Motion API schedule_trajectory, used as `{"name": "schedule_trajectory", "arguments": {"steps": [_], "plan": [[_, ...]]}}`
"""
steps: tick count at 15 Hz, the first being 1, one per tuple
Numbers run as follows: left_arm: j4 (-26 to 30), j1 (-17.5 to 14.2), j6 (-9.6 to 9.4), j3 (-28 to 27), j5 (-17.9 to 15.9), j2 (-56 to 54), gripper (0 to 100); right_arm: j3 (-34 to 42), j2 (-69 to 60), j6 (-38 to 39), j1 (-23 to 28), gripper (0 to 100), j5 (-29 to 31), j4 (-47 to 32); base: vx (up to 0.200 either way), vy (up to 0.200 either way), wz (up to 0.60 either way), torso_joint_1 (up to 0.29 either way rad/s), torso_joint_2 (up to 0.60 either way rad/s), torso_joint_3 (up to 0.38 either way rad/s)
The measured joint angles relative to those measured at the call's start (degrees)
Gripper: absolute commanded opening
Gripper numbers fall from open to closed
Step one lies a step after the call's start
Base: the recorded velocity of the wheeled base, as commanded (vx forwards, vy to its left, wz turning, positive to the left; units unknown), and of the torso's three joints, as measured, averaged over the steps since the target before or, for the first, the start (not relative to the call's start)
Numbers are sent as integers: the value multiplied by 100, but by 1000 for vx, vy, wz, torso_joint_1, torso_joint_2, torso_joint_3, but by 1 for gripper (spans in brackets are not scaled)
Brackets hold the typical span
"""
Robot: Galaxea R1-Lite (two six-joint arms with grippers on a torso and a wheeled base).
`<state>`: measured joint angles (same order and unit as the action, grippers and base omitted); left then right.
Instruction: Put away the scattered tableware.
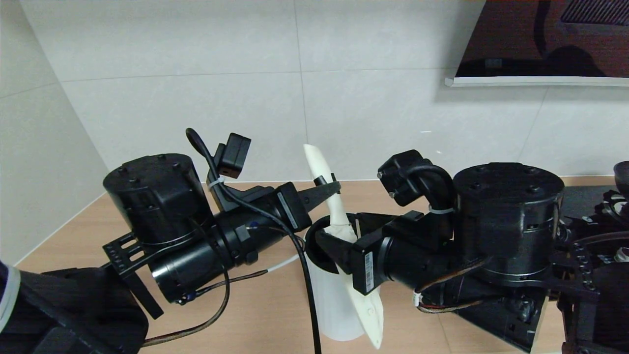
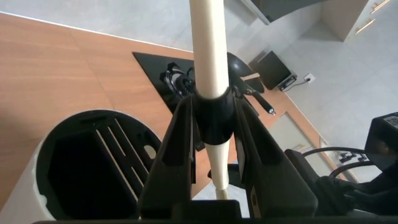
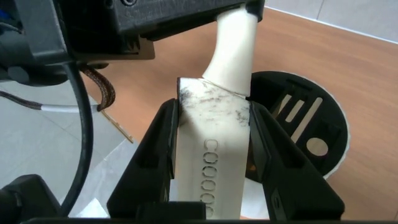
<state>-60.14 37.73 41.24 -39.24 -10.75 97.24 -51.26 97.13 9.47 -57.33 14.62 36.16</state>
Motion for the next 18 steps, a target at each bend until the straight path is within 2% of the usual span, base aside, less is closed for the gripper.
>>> {"name": "schedule_trajectory", "arguments": {"steps": [7,11,14,17,18], "plan": [[-35,-13,9,-22,66,-127,0,96,-212,-15,30,100,24,-26,0,0,0,0,0,0],[-336,-27,-65,-6,284,-343,0,79,-690,-33,588,100,-66,-55,0,0,0,0,0,0],[-66,-37,-378,-94,501,-577,0,-44,-990,-34,1070,100,-101,-44,0,0,0,0,0,0],[1202,39,-794,-780,1406,-880,0,-218,-1141,-23,1660,100,-123,-26,0,0,0,0,0,0],[1530,111,-1026,-1048,1720,-937,0,-243,-1169,-20,1759,100,-123,-24,0,0,0,0,0,0]]}}
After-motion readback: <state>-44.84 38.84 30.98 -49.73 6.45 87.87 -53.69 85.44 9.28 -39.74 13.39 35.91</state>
